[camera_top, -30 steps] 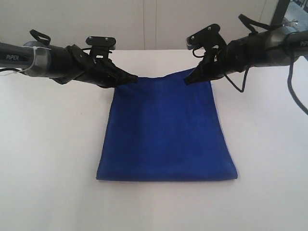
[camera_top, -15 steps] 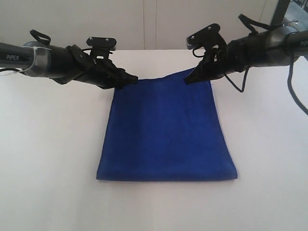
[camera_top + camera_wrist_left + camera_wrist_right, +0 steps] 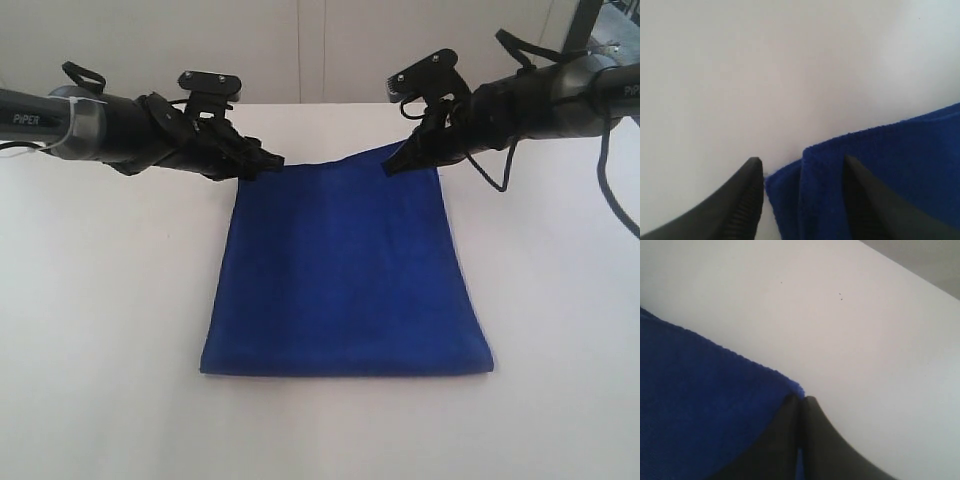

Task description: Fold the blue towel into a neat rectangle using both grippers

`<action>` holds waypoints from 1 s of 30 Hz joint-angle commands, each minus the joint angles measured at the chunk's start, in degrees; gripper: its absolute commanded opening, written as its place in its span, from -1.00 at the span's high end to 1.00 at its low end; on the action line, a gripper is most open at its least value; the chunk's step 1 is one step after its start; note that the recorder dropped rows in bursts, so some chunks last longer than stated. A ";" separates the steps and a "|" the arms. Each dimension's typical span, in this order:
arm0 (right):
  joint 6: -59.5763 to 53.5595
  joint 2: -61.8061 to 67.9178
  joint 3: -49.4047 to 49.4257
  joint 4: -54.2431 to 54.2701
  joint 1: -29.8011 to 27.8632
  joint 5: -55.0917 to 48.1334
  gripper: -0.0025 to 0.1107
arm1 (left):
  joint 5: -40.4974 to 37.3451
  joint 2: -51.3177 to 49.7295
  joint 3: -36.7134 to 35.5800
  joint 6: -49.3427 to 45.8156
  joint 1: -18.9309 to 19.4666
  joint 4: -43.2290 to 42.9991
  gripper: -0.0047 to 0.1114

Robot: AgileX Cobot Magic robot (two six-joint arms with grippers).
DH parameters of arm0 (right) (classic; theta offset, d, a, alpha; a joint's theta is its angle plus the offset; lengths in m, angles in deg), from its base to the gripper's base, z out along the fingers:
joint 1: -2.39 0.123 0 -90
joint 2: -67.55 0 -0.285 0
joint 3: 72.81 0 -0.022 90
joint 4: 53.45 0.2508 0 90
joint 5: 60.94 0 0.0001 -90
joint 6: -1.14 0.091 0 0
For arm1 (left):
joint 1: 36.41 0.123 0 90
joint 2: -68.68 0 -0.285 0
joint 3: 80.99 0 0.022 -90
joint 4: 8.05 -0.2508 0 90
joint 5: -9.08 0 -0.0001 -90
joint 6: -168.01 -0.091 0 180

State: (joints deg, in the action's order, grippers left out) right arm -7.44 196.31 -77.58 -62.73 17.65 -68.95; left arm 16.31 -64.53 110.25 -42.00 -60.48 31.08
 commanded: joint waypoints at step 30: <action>0.22 -0.10 -0.10 -0.20 -0.44 0.70 0.96 | 11.64 -0.60 0.29 -21.64 0.07 0.24 0.00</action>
State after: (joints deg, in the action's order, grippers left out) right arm -7.44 196.31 -77.58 -62.73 17.65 -68.85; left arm 27.00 -67.38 110.34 -62.04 -60.48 30.95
